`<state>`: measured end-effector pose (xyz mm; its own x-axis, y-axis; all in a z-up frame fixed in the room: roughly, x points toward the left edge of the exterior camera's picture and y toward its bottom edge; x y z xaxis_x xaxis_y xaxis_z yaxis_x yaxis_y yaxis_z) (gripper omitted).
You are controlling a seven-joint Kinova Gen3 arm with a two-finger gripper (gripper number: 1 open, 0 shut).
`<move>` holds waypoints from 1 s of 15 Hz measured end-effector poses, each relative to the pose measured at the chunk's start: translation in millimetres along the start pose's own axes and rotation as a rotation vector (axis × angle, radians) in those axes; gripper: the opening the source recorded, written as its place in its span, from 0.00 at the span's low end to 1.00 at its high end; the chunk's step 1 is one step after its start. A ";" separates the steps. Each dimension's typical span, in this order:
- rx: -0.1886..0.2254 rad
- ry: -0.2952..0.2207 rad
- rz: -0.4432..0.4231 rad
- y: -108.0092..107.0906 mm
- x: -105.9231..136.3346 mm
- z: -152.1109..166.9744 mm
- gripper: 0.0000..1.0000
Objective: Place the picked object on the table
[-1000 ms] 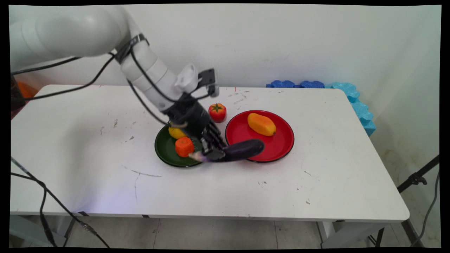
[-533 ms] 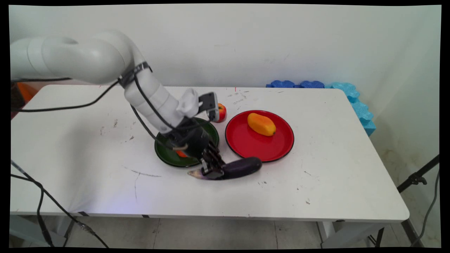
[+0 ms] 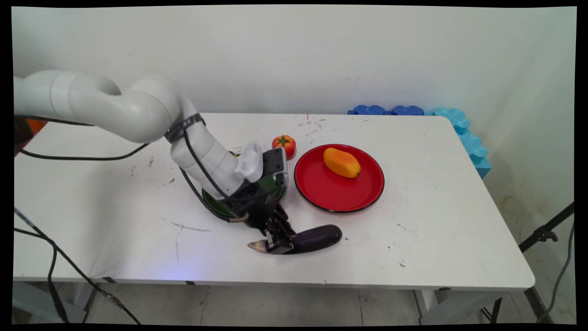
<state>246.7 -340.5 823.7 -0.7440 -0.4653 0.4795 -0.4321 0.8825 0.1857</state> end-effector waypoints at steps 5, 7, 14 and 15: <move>0.011 0.005 0.010 2.2 -7.9 13.3 0.00; 0.016 0.007 0.013 1.9 -9.2 16.0 0.00; 0.026 0.032 0.028 1.3 -8.8 19.6 1.00; 0.027 0.037 0.030 1.2 -7.5 18.1 1.00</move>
